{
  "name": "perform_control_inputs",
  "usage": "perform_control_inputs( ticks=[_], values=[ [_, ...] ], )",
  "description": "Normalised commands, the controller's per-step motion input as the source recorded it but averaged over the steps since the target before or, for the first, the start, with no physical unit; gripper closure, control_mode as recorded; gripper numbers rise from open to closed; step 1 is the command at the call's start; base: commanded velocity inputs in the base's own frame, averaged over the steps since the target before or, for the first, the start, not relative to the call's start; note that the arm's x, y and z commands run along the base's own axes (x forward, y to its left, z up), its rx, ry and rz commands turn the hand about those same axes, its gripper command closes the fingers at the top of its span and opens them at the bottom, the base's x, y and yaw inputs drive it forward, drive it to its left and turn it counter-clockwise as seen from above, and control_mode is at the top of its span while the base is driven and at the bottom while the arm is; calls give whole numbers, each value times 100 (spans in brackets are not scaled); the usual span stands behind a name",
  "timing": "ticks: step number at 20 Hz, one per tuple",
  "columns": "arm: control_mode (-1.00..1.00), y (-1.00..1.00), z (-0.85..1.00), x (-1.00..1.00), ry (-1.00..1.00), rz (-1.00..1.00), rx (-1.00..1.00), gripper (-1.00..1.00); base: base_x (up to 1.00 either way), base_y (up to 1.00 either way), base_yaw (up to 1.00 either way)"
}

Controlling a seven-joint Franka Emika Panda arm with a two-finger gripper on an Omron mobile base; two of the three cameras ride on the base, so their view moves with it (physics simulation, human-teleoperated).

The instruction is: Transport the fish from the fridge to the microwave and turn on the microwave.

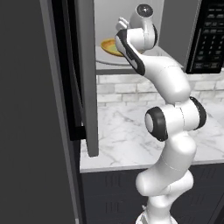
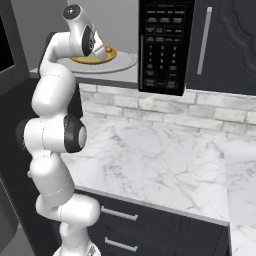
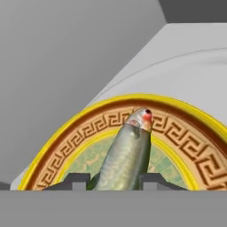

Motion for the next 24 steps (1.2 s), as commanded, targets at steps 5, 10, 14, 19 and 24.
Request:
perform_control_inputs(
  ticks=[5, 10, 14, 19, 24],
  values=[
    [-100, 1, 0, 0, -9, 0, 0, 100, 0, 0, 0],
    [-100, 12, 0, -9, -6, 1, 0, -100, 0, 0, 0],
    [-100, 0, 0, -14, -7, 3, 0, -100, 0, 0, 0],
    [-100, 0, 10, -18, -9, 3, 0, -100, 0, 0, 0],
    [-100, 0, 2, -65, -5, 1, -1, -100, 0, 0, 0]
  ],
)
